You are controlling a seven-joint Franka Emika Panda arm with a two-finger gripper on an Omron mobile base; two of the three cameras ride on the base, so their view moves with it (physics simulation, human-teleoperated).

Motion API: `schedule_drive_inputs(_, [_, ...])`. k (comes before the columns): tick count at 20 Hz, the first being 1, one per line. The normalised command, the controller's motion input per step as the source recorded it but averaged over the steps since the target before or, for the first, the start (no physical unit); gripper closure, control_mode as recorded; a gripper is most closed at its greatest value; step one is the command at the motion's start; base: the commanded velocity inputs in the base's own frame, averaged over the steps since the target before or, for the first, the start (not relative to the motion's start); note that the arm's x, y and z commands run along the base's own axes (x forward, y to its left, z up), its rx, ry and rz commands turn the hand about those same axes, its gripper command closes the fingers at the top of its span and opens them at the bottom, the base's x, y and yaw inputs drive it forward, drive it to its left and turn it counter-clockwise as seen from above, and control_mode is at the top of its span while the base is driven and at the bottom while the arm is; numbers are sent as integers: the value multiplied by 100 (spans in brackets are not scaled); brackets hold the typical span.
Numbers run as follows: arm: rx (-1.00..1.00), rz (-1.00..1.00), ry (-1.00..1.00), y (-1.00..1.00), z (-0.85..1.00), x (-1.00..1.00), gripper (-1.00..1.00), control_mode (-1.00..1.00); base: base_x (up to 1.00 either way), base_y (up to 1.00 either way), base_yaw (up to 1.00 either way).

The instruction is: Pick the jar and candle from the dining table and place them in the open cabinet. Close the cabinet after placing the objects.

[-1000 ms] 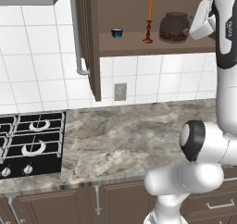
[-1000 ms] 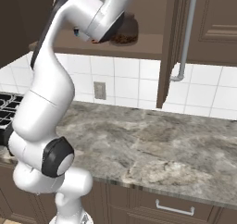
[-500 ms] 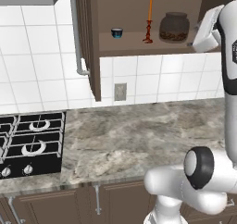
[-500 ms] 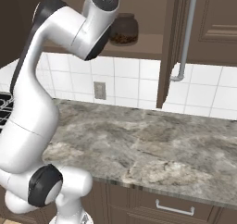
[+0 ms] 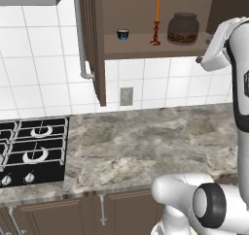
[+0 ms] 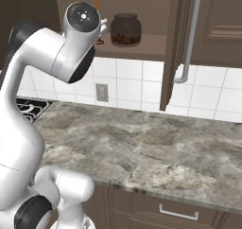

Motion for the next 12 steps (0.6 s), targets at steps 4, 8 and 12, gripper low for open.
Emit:
schedule_drive_inputs(4, [1, 0, 0, 12, -6, -33, -100, -100, 0, 0, 0])
schedule_drive_inputs(8, [0, 3, -3, 19, -5, -37, -100, -100, 0, 0, 0])
schedule_drive_inputs(12, [0, 7, -15, 24, -3, -40, -100, -100, 0, 0, 0])
